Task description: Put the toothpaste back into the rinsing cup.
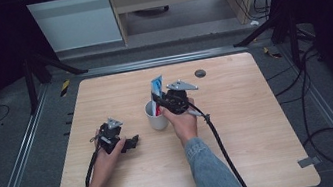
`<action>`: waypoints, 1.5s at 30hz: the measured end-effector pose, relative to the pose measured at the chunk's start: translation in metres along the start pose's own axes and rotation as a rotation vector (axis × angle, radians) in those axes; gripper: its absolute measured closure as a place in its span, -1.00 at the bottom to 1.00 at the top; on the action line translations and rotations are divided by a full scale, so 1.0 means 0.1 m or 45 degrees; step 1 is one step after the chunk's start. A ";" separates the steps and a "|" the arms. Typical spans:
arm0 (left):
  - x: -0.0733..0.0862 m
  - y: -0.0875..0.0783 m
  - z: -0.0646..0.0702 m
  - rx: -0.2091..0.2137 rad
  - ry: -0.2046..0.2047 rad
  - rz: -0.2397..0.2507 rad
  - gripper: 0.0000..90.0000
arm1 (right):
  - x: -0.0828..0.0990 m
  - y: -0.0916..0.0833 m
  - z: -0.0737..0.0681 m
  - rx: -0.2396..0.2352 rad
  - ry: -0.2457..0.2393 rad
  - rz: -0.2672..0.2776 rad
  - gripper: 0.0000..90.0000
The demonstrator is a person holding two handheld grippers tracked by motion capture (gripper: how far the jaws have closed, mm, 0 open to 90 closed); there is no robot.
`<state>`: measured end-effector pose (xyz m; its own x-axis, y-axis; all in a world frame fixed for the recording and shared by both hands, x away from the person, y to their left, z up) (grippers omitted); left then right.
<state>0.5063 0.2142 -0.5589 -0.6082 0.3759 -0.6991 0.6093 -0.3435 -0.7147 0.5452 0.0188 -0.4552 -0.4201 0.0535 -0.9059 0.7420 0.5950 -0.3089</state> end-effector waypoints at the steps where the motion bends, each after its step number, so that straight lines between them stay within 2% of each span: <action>1: 0.00 0.00 0.00 0.000 0.000 0.000 -1.00 | 0.00 0.00 0.01 0.001 0.000 0.000 0.58; 7: 0.00 0.00 0.00 -0.001 0.000 0.000 -1.00 | 0.00 -0.01 0.05 -0.006 0.037 -0.003 0.57; 23: 0.00 0.00 0.00 0.001 0.003 -0.001 -1.00 | -0.01 -0.03 0.07 -0.008 0.031 -0.012 0.52; 45: 0.00 0.00 0.00 0.003 0.005 0.000 -1.00 | -0.01 -0.05 0.07 0.094 -0.120 -0.047 0.27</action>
<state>0.5061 0.2139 -0.5589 -0.6063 0.3794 -0.6988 0.6078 -0.3455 -0.7150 0.5457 0.0101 -0.4551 -0.3993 -0.0447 -0.9157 0.7649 0.5344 -0.3596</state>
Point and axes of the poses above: each handheld gripper's, and its own axes: y roughly forward along the jaws, x roughly out of its underside, z roughly to its right, the point moved 7 cm from there along y, roughly forward along the jaws, and after that the axes turned 1 degree about -z, right-handed, at the moved point
